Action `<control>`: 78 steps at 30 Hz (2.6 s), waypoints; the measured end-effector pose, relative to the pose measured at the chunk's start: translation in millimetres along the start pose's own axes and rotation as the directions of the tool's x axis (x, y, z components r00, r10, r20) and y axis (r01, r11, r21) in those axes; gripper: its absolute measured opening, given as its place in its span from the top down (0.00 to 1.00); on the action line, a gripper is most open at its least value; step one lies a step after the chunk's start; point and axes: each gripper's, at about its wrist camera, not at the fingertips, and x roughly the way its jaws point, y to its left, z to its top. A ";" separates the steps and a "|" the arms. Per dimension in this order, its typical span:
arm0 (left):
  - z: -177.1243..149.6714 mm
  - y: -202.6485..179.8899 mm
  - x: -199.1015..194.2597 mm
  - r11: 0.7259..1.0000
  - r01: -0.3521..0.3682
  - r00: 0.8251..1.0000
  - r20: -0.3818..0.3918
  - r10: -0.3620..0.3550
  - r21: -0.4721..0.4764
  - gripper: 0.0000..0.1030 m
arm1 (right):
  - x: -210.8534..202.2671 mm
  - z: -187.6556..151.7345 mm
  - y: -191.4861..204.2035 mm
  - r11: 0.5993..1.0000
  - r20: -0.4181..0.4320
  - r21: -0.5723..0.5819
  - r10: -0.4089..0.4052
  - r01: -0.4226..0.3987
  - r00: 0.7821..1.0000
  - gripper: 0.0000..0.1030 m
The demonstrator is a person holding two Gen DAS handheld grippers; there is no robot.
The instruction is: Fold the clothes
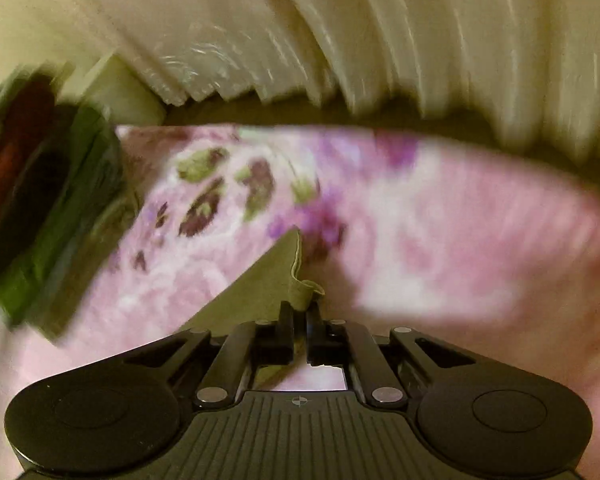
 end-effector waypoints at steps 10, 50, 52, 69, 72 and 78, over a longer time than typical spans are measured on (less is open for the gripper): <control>-12.2 73.7 11.6 0.957 0.276 0.955 -0.088 -0.283 -0.084 0.61 | -50.4 -106.0 29.1 0.941 -0.281 0.011 0.326 -0.337 0.902 0.28; -52.8 45.4 -23.3 0.819 0.529 0.847 -0.093 -0.523 0.220 0.76 | -179.8 -363.6 176.0 0.672 -0.154 -0.706 0.162 -0.223 0.975 0.26; -65.9 26.0 -14.3 0.813 0.535 0.844 -0.116 -0.523 0.230 0.76 | -165.0 -385.4 179.5 0.608 -0.175 -0.760 0.150 -0.230 0.973 0.26; -119.2 26.9 -166.1 0.962 0.211 0.971 -0.152 -0.186 0.176 0.65 | -245.8 -320.9 94.2 0.639 -0.470 -0.667 0.037 -0.382 0.882 0.26; -102.7 7.5 -210.4 0.967 0.180 0.983 -0.060 -0.172 0.183 0.58 | -288.3 -298.8 117.2 0.617 -0.461 -0.658 0.124 -0.432 0.879 0.26; -94.0 -6.4 -278.5 0.973 0.150 0.985 0.061 -0.163 0.173 0.45 | -362.2 -276.8 138.1 0.554 -0.406 -0.689 0.238 -0.467 0.882 0.07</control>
